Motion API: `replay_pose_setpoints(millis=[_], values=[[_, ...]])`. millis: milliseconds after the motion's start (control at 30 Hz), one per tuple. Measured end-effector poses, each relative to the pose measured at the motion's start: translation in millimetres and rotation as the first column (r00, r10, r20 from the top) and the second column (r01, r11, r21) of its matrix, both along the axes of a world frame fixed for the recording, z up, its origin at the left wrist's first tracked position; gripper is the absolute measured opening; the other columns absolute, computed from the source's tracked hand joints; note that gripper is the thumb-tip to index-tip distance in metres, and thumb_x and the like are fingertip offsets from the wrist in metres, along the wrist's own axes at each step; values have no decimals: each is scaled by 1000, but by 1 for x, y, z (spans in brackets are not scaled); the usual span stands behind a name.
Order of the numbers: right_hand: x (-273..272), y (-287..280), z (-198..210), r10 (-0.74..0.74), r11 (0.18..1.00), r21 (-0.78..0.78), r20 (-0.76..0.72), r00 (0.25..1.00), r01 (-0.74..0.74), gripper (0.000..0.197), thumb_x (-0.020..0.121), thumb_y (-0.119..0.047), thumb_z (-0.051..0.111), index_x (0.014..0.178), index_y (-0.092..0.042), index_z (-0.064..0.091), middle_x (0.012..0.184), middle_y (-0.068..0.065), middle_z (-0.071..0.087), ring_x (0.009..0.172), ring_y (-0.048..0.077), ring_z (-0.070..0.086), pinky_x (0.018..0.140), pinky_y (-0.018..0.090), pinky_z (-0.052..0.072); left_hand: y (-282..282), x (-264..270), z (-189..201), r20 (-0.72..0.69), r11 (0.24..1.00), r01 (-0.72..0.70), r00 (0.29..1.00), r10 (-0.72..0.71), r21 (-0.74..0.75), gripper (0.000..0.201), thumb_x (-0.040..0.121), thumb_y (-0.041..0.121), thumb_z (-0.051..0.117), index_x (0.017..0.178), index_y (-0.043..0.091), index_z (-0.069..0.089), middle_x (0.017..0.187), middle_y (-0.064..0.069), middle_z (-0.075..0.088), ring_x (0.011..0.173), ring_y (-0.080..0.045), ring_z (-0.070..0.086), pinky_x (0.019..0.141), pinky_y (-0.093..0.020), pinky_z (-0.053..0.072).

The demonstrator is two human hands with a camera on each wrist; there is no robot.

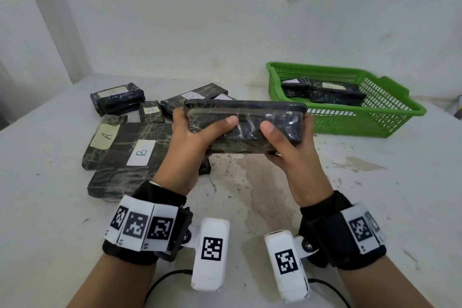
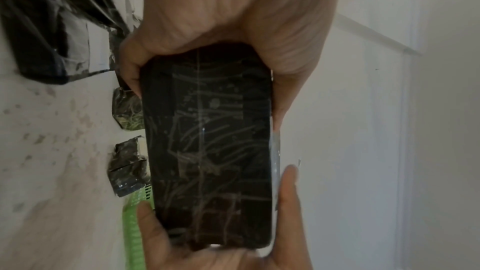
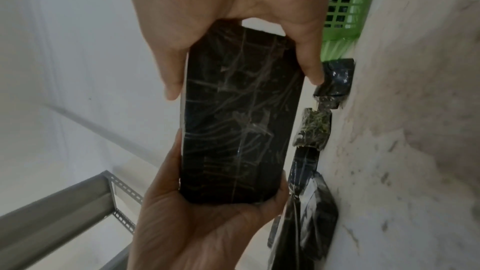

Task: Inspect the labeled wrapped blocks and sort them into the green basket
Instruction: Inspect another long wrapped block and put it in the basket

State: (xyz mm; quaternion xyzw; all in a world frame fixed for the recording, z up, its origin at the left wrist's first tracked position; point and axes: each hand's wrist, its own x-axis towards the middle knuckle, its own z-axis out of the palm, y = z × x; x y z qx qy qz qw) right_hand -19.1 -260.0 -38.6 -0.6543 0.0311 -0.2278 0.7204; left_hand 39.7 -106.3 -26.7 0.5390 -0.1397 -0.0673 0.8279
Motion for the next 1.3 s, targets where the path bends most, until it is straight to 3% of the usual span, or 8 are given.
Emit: replay_pose_setpoints(millis=[267, 567, 733, 867, 933, 1033, 1167, 1300], values=[[-3, -3, 4, 75, 997, -12, 48, 996, -74, 53, 74, -31, 73, 115, -42, 41, 120, -8, 67, 110, 10, 67, 90, 28, 54, 3, -2, 4, 29, 998, 56, 998, -56, -17, 47, 84, 5, 68, 88, 40, 37, 112, -4, 69, 92, -12, 72, 70, -21, 56], [-6, -6, 9, 74, 997, 3, 46, 996, -74, 43, 74, -39, 67, 105, -54, 42, 105, -25, 70, 105, 2, 67, 103, 45, 47, 4, -2, -1, 88, 991, 130, 988, -128, -20, 56, 74, 5, 73, 85, 43, 32, 100, 12, 62, 99, -9, 68, 64, -11, 51], [-4, -9, 8, 79, 997, 21, -6, 997, -79, 54, 81, -60, 68, 124, -45, 41, 130, -15, 61, 120, 8, 60, 102, 51, 47, 8, 5, -7, 154, 998, 67, 986, -70, 23, 64, 59, 23, 88, 81, 59, 40, 108, 20, 52, 122, -17, 58, 98, -27, 47], [-4, -12, 10, 84, 996, -7, -43, 996, -85, 59, 79, -70, 50, 126, -34, 42, 127, -12, 62, 111, 9, 66, 90, 48, 57, 9, 3, -5, 224, 996, 50, 972, -67, 78, 71, 60, 20, 90, 78, 73, 45, 101, 42, 51, 108, 12, 55, 89, -17, 43], [-4, -12, 9, 88, 996, -11, -21, 996, -88, 48, 82, -57, 50, 120, -28, 45, 123, -5, 64, 103, 13, 70, 80, 43, 61, 10, 5, -4, 257, 998, -9, 966, -8, 66, 68, 59, 21, 91, 85, 69, 50, 120, 29, 49, 109, 10, 58, 91, -19, 46], [-2, -14, 7, 85, 995, 43, 37, 996, -86, 43, 83, -44, 56, 118, -20, 47, 115, 0, 67, 105, 18, 69, 79, 35, 60, 11, 8, -5, 251, 998, -19, 968, 2, 64, 79, 52, 37, 95, 118, 45, 53, 141, -14, 48, 128, -25, 54, 107, -45, 43], [0, -20, 8, 129, 977, 155, 101, 987, -143, 30, 84, -18, 66, 109, -19, 49, 107, 3, 57, 92, 11, 67, 80, 29, 57, 10, 8, -3, 68, 991, 125, 990, -121, -49, 78, 64, 51, 82, 131, 28, 50, 130, -6, 63, 121, -25, 60, 101, -44, 48], [0, -27, 8, 172, 956, 211, 156, 973, -203, 45, 68, -15, 67, 109, -23, 52, 112, 12, 48, 99, 25, 55, 85, 39, 54, 10, 7, 0, -18, 981, 170, 985, -173, -98, 63, 90, 51, 53, 134, 5, 51, 125, -13, 67, 118, -25, 63, 94, -40, 53]])
